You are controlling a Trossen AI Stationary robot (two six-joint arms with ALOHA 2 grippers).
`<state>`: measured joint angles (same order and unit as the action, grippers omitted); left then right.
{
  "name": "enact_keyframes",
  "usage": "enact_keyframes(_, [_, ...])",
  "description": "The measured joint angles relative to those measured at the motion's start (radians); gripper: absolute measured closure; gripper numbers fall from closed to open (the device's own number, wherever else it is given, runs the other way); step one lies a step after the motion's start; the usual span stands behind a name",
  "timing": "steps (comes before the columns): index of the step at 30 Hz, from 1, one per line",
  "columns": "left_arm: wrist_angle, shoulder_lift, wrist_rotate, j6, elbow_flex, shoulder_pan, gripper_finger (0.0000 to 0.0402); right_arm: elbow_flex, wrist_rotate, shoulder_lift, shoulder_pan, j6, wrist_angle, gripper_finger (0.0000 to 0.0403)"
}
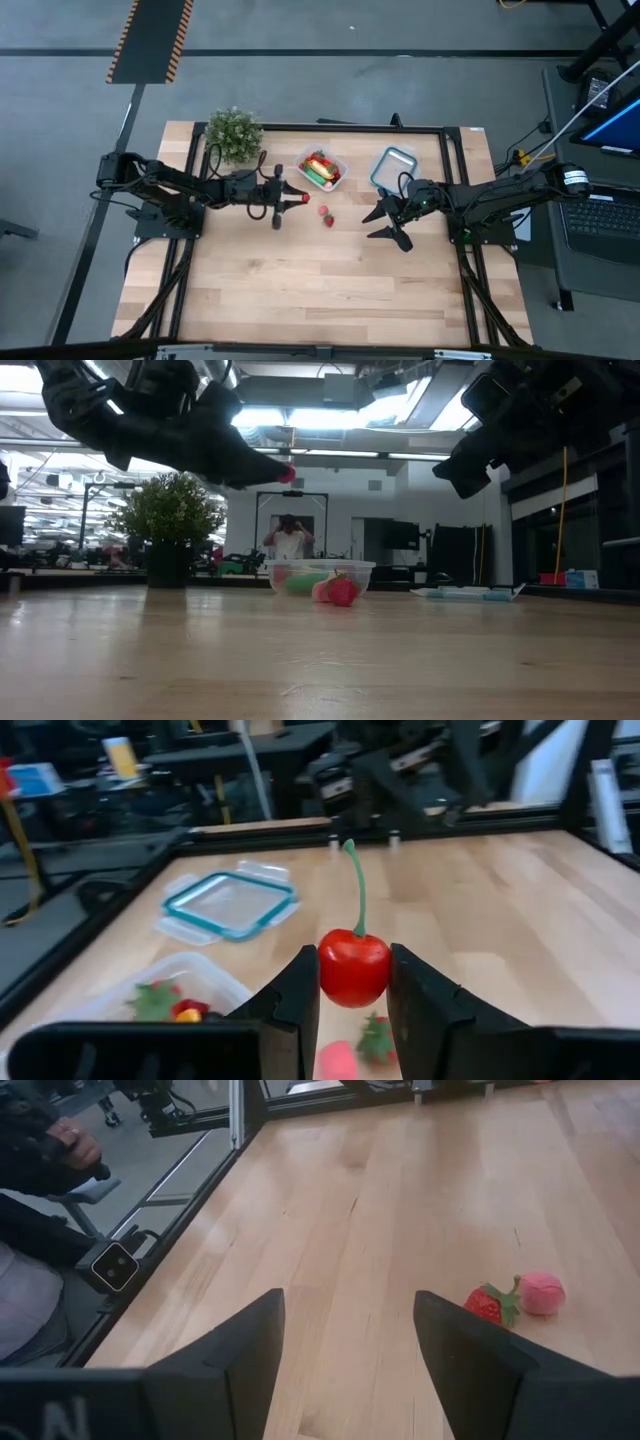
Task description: Pick and placing Produce into tupperware
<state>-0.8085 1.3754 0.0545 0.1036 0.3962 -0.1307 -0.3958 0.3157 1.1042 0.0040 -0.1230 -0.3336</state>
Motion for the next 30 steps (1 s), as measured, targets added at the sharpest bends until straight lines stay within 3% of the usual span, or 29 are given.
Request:
enact_keyframes(6, [0.005,0.000,-0.109,-0.026,0.000,0.000,0.0317,0.000,-0.008,0.000,0.000,0.000,0.001,0.0178])
enact_keyframes(23, [0.017,0.000,-0.203,-0.047,0.000,-0.018,0.0317,0.000,-0.010,0.000,0.000,0.003,0.001,0.0178])
enact_keyframes(30, [0.281,0.012,-0.198,-0.072,0.110,-0.114,0.0317,0.000,-0.012,0.000,0.000,0.026,0.002,0.0178])
